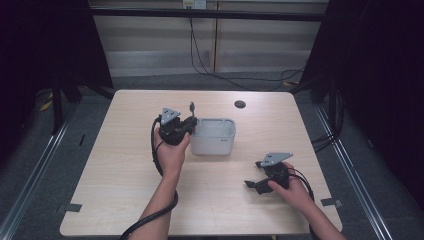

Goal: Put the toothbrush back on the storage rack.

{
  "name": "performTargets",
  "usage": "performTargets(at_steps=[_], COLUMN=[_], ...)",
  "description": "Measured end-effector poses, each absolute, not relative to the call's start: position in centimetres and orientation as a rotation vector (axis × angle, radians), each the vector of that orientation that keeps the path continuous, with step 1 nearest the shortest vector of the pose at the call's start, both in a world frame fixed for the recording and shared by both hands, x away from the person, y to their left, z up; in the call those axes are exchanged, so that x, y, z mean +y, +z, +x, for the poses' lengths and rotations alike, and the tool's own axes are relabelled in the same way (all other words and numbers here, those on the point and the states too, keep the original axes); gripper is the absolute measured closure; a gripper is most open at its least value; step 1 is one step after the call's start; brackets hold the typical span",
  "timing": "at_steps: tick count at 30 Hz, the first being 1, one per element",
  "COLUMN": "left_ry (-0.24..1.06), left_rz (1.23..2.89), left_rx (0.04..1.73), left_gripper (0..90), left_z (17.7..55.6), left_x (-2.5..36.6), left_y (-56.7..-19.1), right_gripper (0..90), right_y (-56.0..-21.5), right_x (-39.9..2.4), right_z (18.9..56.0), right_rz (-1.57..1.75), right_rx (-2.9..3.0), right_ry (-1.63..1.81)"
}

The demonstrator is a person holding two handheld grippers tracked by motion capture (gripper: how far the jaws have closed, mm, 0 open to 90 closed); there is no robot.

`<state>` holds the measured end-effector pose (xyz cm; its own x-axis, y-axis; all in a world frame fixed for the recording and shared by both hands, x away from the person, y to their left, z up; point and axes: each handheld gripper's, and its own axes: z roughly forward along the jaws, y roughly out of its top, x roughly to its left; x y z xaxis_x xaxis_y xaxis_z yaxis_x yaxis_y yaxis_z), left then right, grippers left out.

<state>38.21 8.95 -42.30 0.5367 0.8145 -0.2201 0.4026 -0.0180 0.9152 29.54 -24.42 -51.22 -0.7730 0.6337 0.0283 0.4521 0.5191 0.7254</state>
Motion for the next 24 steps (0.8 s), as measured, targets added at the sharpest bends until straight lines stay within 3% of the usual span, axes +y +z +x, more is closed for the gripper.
performTargets(at_steps=[24], left_ry=[0.462], left_rz=[1.671], left_rx=[1.045], left_gripper=[80.8], left_z=[38.16], left_x=[8.49], left_y=[-42.85], right_gripper=[13.6], right_y=[-51.22], right_x=[-24.42], right_z=[29.54], right_rz=[0.919], right_rx=[2.521], right_ry=[1.099])
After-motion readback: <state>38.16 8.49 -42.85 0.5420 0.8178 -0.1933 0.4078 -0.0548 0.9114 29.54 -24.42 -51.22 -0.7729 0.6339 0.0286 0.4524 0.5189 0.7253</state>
